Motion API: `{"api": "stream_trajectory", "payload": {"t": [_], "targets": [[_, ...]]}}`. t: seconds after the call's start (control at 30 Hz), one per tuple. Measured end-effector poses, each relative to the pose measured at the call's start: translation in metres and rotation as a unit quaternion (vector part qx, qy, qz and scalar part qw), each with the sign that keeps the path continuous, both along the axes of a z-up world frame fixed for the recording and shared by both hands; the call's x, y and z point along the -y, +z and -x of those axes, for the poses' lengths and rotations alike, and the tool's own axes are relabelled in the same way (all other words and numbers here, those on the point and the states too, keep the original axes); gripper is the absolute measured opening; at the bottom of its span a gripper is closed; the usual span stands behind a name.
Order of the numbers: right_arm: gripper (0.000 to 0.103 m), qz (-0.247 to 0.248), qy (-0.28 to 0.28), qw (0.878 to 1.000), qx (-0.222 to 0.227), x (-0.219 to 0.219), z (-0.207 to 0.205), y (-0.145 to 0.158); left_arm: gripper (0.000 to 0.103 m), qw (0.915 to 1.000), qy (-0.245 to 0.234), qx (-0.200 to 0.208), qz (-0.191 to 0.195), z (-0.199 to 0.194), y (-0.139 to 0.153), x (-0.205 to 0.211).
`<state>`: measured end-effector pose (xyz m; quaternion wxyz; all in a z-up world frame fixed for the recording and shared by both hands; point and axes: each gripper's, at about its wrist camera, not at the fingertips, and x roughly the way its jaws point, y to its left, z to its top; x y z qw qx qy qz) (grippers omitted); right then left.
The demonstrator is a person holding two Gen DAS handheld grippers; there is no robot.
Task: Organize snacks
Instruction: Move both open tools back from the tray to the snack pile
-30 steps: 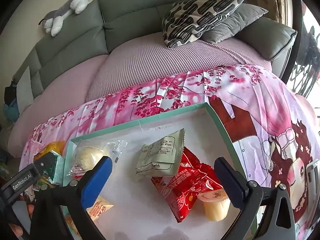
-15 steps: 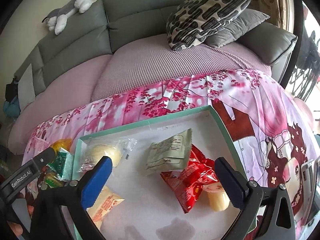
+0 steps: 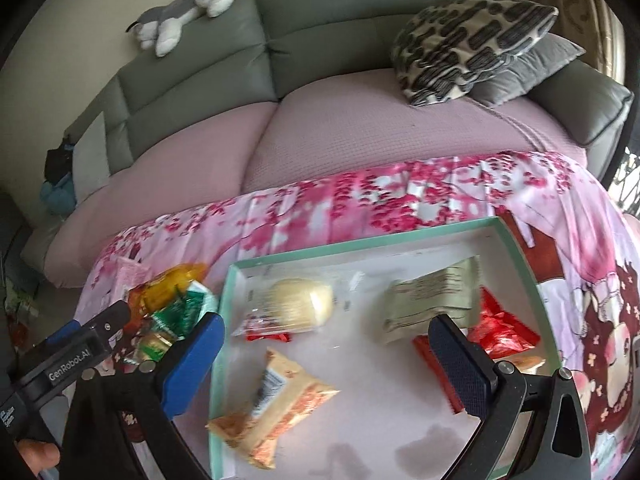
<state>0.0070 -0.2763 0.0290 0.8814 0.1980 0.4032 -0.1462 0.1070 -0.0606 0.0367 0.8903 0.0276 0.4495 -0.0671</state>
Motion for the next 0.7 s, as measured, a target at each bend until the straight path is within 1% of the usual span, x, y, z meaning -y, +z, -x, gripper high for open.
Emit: {"api": "stream_trajectory", "payload": {"t": [0.1, 0.27, 0.47, 0.7], "targets": [[0.103, -0.004, 0.015, 1.000, 0.002, -0.011, -0.004, 0.001, 0.100, 0.9999, 0.011, -0.004, 0.005, -0.001, 0.000, -0.016], [0.103, -0.014, 0.041, 0.999, 0.007, -0.029, -0.012, 0.000, 0.100, 0.9990, 0.044, -0.008, -0.004, -0.006, 0.000, -0.050], [0.103, -0.019, 0.060, 0.998, -0.004, -0.050, -0.022, -0.006, 0.100, 0.9966, 0.079, -0.019, 0.011, -0.007, -0.001, -0.086], [0.103, -0.030, 0.091, 0.995, -0.002, -0.076, -0.035, -0.014, 0.100, 0.9955, 0.087, -0.024, 0.031, -0.005, -0.004, -0.102]]}}
